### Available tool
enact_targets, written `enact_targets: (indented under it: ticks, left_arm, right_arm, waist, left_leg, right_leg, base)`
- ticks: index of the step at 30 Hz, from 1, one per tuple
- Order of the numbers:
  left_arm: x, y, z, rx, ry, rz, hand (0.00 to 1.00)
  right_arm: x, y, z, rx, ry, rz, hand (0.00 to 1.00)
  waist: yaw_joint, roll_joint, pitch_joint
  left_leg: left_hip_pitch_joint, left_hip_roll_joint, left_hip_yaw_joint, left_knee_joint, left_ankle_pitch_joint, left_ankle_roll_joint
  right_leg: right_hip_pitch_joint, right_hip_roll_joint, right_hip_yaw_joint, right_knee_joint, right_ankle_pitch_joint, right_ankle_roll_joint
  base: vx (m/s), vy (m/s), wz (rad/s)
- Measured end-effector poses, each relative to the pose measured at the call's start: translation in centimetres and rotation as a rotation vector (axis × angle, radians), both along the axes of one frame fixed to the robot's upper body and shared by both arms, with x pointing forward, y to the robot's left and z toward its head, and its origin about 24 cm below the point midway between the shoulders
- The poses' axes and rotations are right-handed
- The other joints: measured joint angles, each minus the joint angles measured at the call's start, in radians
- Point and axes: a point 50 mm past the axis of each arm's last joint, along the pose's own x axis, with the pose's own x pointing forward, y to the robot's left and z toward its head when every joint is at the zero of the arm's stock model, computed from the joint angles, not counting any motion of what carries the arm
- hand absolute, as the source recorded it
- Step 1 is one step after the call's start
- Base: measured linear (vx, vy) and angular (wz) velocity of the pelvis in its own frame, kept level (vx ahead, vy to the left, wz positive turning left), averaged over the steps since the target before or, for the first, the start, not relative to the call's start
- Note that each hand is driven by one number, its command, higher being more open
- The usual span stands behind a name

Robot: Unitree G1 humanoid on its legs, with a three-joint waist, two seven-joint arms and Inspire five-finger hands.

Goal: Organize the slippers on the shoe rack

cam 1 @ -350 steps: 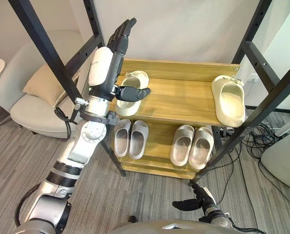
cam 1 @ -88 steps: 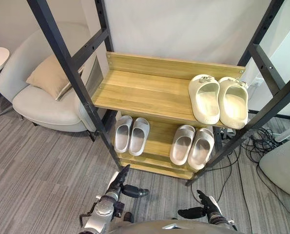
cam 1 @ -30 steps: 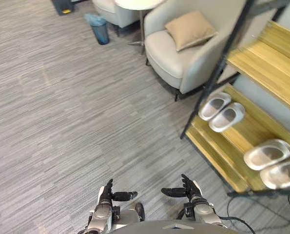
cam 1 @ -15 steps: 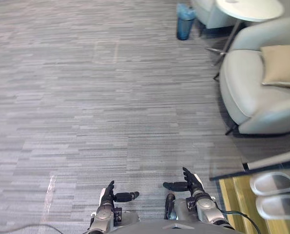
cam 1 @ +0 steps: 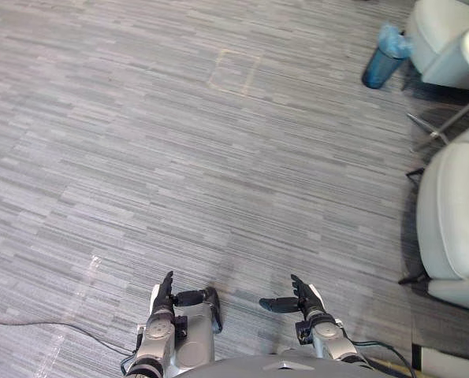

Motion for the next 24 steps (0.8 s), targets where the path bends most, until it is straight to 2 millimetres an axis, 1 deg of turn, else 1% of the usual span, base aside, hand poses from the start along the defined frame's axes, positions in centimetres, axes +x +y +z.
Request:
enact_targets:
  ticks: [1, 2, 3, 4, 5, 6, 7, 8, 9, 10, 11, 12, 13, 14, 15, 16, 17, 18, 19, 20, 21, 22, 23, 24]
  left_arm:
    - [-0.3, 0.1, -0.2, 0.004, 0.018, -0.005, 1.0]
    - [-0.5, 0.1, -0.3, 0.008, 0.03, -0.012, 1.0]
    - [-0.9, 0.0, -0.5, 0.012, 0.051, -0.027, 1.0]
    - [-1.1, 0.0, -0.6, 0.017, 0.058, -0.038, 1.0]
    - [-1.1, -0.1, -0.6, 0.02, 0.061, -0.05, 1.0]
    - [-1.3, -0.2, -0.7, 0.022, 0.069, -0.058, 1.0]
    - [-1.4, -0.3, -0.8, 0.023, 0.073, -0.062, 1.0]
    - [-1.4, -0.4, -0.9, 0.021, 0.083, -0.069, 1.0]
    - [-1.5, -0.6, -0.9, 0.018, 0.087, -0.081, 1.0]
    - [-1.5, -0.9, -1.0, 0.011, 0.091, -0.085, 1.0]
    - [-1.6, -0.9, -1.0, 0.009, 0.094, -0.085, 1.0]
    - [-1.9, -1.1, -1.2, -0.001, 0.102, -0.077, 1.0]
    - [-1.8, -1.4, -1.2, -0.011, 0.102, -0.08, 1.0]
    - [-1.8, -1.7, -1.2, -0.018, 0.103, -0.094, 1.0]
    - [-1.8, -1.8, -1.3, -0.018, 0.104, -0.103, 1.0]
    - [-2.6, -1.2, -1.4, -0.013, 0.111, -0.068, 1.0]
    - [-2.7, -1.6, -1.5, -0.029, 0.113, -0.044, 1.0]
    - [-2.8, -1.8, -1.3, -0.054, 0.088, 0.024, 1.0]
    - [-2.6, -1.7, -1.1, -0.058, 0.072, 0.042, 1.0]
    - [-2.0, -1.2, -0.7, -0.045, 0.046, 0.044, 1.0]
    - [-1.6, -0.8, -0.5, -0.032, 0.027, 0.042, 1.0]
    - [-1.1, -0.3, -0.1, -0.017, 0.004, 0.038, 1.0]
    - [-0.7, -0.2, 0.0, -0.014, -0.01, 0.034, 1.0]
    - [-0.4, -0.2, 0.2, -0.012, -0.022, 0.031, 1.0]
  right_arm:
    - [0.0, 0.6, 0.0, 0.015, -0.001, 0.017, 1.0]
    - [0.1, 0.9, 0.1, 0.023, -0.002, 0.03, 1.0]
    - [0.1, 1.3, 0.1, 0.03, -0.005, 0.058, 1.0]
    - [0.2, 1.6, 0.2, 0.035, -0.012, 0.074, 1.0]
    - [0.4, 1.8, 0.4, 0.038, -0.023, 0.087, 1.0]
    - [0.9, 2.1, 0.7, 0.038, -0.043, 0.105, 1.0]
    - [1.1, 2.1, 0.8, 0.039, -0.051, 0.106, 1.0]
    - [1.6, 2.2, 1.0, 0.039, -0.066, 0.109, 1.0]
    - [1.8, 2.1, 1.1, 0.037, -0.074, 0.108, 1.0]
    - [1.9, 2.0, 1.2, 0.037, -0.081, 0.107, 1.0]
    - [1.8, 2.0, 1.2, 0.036, -0.079, 0.106, 1.0]
    - [2.0, 1.9, 1.2, 0.031, -0.075, 0.106, 1.0]
    - [2.2, 1.9, 1.3, 0.032, -0.079, 0.101, 1.0]
    - [2.1, 1.3, 1.2, 0.024, -0.073, 0.082, 1.0]
    - [2.2, 1.1, 1.4, 0.023, -0.092, 0.073, 1.0]
    - [1.7, 1.2, 1.4, 0.034, -0.095, 0.057, 1.0]
    - [1.5, 0.9, 1.4, 0.028, -0.098, 0.052, 1.0]
    - [1.3, 0.6, 1.5, 0.025, -0.109, 0.044, 1.0]
    - [1.2, 0.8, 1.5, 0.038, -0.102, 0.037, 1.0]
    - [1.1, 1.5, 1.4, 0.069, -0.089, 0.021, 1.0]
    - [0.9, 2.0, 1.2, 0.084, -0.078, 0.016, 1.0]
    - [0.8, 2.5, 1.1, 0.095, -0.065, 0.019, 1.0]
    - [1.0, 2.6, 1.1, 0.098, -0.068, 0.022, 1.0]
    - [1.0, 2.6, 1.1, 0.099, -0.067, 0.019, 1.0]
  waist:
    - [-0.003, 0.004, 0.004]
    - [-0.007, 0.006, 0.006]
    - [-0.017, 0.021, 0.013]
    - [-0.025, 0.023, 0.015]
    - [-0.03, 0.028, 0.017]
    - [-0.033, 0.03, 0.018]
    - [-0.036, 0.031, 0.018]
    - [-0.049, 0.031, 0.019]
    - [-0.054, 0.03, 0.019]
    - [-0.06, 0.031, 0.02]
    - [-0.063, 0.036, 0.021]
    - [-0.042, 0.066, 0.017]
    - [-0.04, 0.07, 0.019]
    - [-0.057, 0.067, 0.02]
    - [-0.07, 0.062, 0.018]
    - [-0.075, 0.061, 0.001]
    - [-0.076, 0.083, -0.006]
    - [-0.051, 0.125, -0.017]
    - [-0.046, 0.128, -0.016]
    - [-0.035, 0.107, -0.009]
    - [-0.027, 0.088, -0.009]
    - [-0.011, 0.06, -0.007]
    - [-0.004, 0.053, -0.001]
    - [0.0, 0.048, 0.005]
  left_leg:
    - [0.058, -0.011, -0.022, 0.0, -0.035, 0.009]
    - [0.096, -0.016, -0.039, -0.008, -0.051, 0.015]
    - [0.169, -0.02, -0.065, -0.041, -0.065, 0.019]
    - [0.225, -0.021, -0.079, -0.082, -0.066, 0.018]
    - [0.278, -0.021, -0.095, -0.124, -0.065, 0.017]
    - [0.329, -0.021, -0.11, -0.17, -0.064, 0.015]
    - [0.344, -0.021, -0.117, -0.185, -0.064, 0.015]
    - [0.374, -0.021, -0.139, -0.221, -0.064, 0.014]
    - [0.399, -0.021, -0.152, -0.251, -0.071, 0.001]
    - [0.426, -0.012, -0.175, -0.266, -0.083, -0.019]
    - [0.435, -0.007, -0.185, -0.269, -0.088, -0.028]
    - [0.452, 0.032, -0.205, -0.262, -0.098, -0.056]
    - [0.456, 0.028, -0.217, -0.242, -0.084, -0.079]
    - [0.46, 0.01, -0.232, -0.207, -0.066, -0.108]
    - [0.45, 0.002, -0.236, -0.133, -0.059, -0.12]
    - [0.391, 0.01, -0.225, 0.091, -0.053, -0.131]
    - [0.344, 0.037, -0.213, 0.23, -0.04, -0.155]
    - [0.19, 0.159, -0.144, 0.571, 0.017, -0.186]
    - [0.133, 0.206, -0.106, 0.667, -0.011, -0.165]
    - [0.071, 0.24, -0.061, 0.705, -0.046, -0.144]
    - [0.041, 0.247, -0.026, 0.673, -0.066, -0.133]
    - [-0.001, 0.241, 0.026, 0.562, -0.096, -0.124]
    - [-0.034, 0.225, 0.032, 0.46, -0.104, -0.113]
    - [-0.058, 0.203, 0.02, 0.374, -0.1, -0.11]
  right_leg:
    - [-0.076, -0.029, 0.057, 0.241, 0.015, -0.026]
    - [-0.117, -0.021, 0.09, 0.347, -0.008, -0.043]
    - [-0.177, 0.022, 0.133, 0.434, -0.043, -0.052]
    - [-0.22, 0.052, 0.146, 0.431, -0.067, -0.072]
    - [-0.269, 0.083, 0.139, 0.382, -0.09, -0.092]
    - [-0.336, 0.115, 0.128, 0.267, -0.097, -0.106]
    - [-0.358, 0.124, 0.122, 0.21, -0.095, -0.106]
    - [-0.403, 0.149, 0.116, 0.027, -0.068, -0.097]
    - [-0.429, 0.167, 0.118, -0.152, 0.0, -0.096]
    - [-0.42, 0.187, 0.125, -0.228, 0.129, -0.104]
    - [-0.41, 0.198, 0.134, -0.248, 0.179, -0.113]
    - [-0.377, 0.23, 0.149, -0.256, 0.199, -0.157]
    - [-0.399, 0.212, 0.15, -0.166, 0.148, -0.157]
    - [-0.421, 0.182, 0.133, -0.05, 0.092, -0.167]
    - [-0.435, 0.156, 0.108, 0.033, 0.034, -0.163]
    - [-0.348, 0.159, 0.073, -0.055, 0.001, -0.171]
    - [-0.295, 0.179, 0.051, -0.095, -0.009, -0.165]
    - [-0.198, 0.243, 0.044, -0.182, -0.02, -0.184]
    - [-0.151, 0.259, 0.044, -0.214, -0.028, -0.186]
    - [-0.081, 0.265, 0.045, -0.265, -0.03, -0.187]
    - [-0.043, 0.262, 0.054, -0.296, -0.028, -0.183]
    - [0.003, 0.249, 0.078, -0.332, -0.027, -0.182]
    - [0.036, 0.241, 0.09, -0.355, -0.027, -0.182]
    - [0.054, 0.233, 0.097, -0.37, -0.029, -0.178]
  base:
    - [0.42, 0.197, 0.5]
    - [0.51, 0.149, 0.61]
    - [0.43, 0.093, 0.57]
    - [0.43, 0.079, 0.59]
    - [0.43, 0.044, 0.5]
    - [0.44, 0.023, 0.43]
    - [0.56, -0.007, 0.51]
    - [0.51, -0.054, 0.58]
    - [0.53, -0.069, 0.73]
    - [0.46, -0.082, 0.59]
    - [0.65, -0.144, 0.45]
    - [0.65, -0.16, 0.28]
    - [0.75, -0.184, 0.38]
    - [0.56, -0.161, 0.56]
    - [0.64, -0.221, 0.82]
    - [0.51, -0.194, 0.75]
    - [0.51, -0.169, 0.51]
    - [0.52, -0.135, 0.2]
    - [0.52, -0.135, 0.08]
    - [0.42, -0.119, 0.0]
    - [0.51, -0.086, -0.27]
    - [0.51, -0.046, -0.44]
    - [0.6, 0.023, -0.47]
    - [0.51, 0.119, -0.46]
